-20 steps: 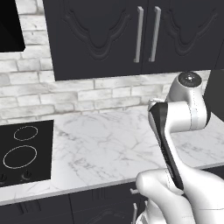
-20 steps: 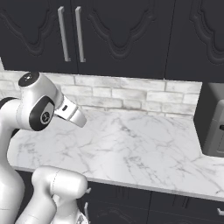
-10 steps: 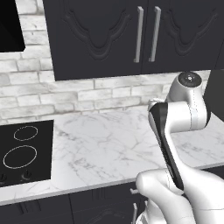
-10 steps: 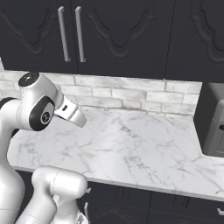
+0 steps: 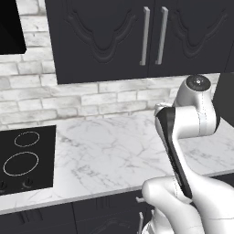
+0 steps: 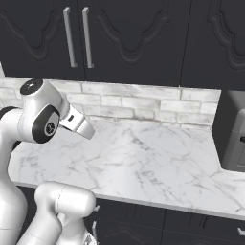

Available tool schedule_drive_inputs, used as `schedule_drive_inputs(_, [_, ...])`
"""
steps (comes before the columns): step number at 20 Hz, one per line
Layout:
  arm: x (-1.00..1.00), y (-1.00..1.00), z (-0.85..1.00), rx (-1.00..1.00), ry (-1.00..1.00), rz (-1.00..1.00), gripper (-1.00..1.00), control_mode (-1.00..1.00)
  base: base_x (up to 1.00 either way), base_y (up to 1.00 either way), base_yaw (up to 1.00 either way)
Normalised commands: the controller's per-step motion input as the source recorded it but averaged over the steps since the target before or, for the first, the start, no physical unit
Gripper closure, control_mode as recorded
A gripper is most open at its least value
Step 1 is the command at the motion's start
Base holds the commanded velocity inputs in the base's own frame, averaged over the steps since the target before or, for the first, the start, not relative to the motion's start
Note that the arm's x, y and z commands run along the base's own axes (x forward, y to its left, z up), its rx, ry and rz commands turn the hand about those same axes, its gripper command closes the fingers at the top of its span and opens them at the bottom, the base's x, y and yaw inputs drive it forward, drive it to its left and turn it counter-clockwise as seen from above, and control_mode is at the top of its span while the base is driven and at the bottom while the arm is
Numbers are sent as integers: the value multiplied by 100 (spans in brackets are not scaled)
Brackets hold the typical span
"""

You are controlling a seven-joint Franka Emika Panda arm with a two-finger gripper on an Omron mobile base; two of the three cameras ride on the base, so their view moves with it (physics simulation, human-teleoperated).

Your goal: Close all open cabinet doors.

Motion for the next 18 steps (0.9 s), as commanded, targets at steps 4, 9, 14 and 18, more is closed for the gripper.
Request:
schedule_drive_inputs(4, [0,0,0,0,0,0,-100,100,0,0,0])
schedule_drive_inputs(9, [0,0,0,0,0,0,-100,100,0,0,0])
schedule_drive_inputs(14, [0,0,0,0,0,0,-100,100,-1,0,0])
schedule_drive_inputs(18, [0,0,0,0,0,0,-100,100,-17,-1,0])
